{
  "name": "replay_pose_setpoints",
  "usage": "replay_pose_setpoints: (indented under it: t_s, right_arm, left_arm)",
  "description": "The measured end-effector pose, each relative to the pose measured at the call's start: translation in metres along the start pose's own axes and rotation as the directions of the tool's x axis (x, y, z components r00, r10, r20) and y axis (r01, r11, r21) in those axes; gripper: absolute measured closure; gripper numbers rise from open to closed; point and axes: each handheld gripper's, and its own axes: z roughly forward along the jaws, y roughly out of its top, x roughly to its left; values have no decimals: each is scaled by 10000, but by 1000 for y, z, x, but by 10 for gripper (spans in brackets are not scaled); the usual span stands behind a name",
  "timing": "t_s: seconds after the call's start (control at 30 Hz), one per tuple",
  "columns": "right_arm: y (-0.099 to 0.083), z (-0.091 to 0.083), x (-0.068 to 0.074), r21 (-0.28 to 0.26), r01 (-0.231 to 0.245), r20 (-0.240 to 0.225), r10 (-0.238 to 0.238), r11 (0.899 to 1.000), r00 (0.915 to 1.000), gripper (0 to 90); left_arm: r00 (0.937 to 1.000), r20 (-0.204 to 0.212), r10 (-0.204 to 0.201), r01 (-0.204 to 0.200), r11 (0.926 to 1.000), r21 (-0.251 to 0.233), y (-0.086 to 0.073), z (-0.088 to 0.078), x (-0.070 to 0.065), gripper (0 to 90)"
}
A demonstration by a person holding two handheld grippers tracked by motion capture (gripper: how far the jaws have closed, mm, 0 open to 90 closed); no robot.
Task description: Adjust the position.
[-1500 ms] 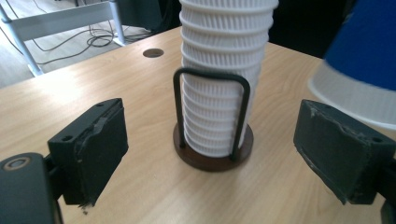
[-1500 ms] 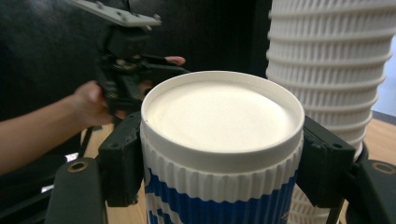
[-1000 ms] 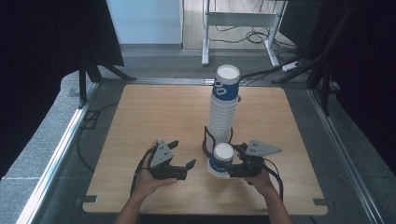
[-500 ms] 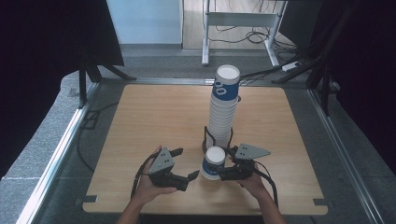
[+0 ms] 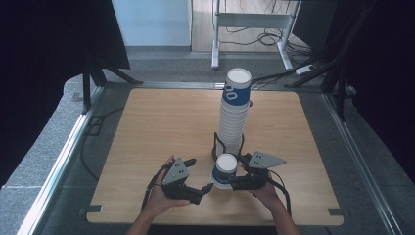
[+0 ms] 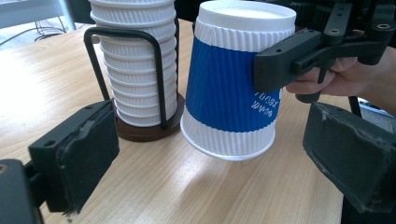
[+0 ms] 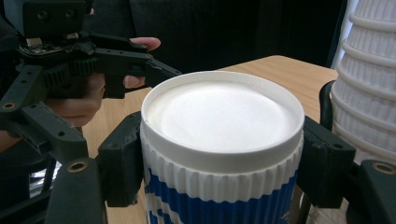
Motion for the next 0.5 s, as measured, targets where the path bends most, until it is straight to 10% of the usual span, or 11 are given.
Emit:
replay_pose_setpoints:
  t_s: [0.5]
  right_arm:
    - [2,8,9,-22,86,-214,-86,10000,9997,278]
  left_arm:
    - [9987,121,489,-492,9983,313,2,18,-13,45]
